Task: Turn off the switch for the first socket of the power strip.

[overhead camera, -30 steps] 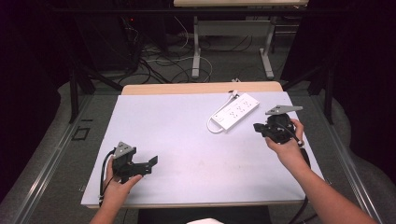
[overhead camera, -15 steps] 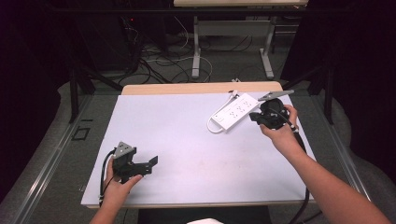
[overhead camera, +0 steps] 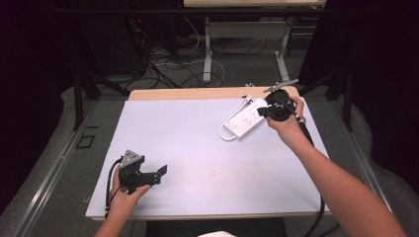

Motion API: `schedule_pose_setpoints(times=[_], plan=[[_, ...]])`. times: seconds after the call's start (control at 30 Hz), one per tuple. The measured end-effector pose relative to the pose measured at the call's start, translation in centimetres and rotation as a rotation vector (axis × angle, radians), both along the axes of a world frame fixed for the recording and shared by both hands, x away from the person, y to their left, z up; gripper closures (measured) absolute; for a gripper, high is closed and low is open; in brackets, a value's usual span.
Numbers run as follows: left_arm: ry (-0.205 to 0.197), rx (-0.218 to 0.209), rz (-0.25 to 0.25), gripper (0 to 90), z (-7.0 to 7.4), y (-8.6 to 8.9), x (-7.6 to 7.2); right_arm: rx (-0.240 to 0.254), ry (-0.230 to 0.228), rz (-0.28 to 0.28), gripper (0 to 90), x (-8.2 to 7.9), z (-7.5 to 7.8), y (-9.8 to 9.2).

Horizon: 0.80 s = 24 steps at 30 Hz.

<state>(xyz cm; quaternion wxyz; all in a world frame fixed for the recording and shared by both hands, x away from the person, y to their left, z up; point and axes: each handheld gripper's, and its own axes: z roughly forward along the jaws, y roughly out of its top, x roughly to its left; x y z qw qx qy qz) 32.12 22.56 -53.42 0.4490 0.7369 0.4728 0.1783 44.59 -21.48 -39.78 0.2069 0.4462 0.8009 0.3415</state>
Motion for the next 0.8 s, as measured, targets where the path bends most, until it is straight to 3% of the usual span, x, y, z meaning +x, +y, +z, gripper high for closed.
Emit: schedule_pose_setpoints(times=[0.27,0.8], plan=[[0.006,0.0,-0.007,1.5,0.0,0.0,0.0,0.002,0.028,-0.044,90.0,2.6,-0.6,0.0],[0.008,-0.001,-0.011,1.6,0.0,0.0,0.1,0.01,0.069,-0.125,90.0,5.6,-2.1,0.0]])
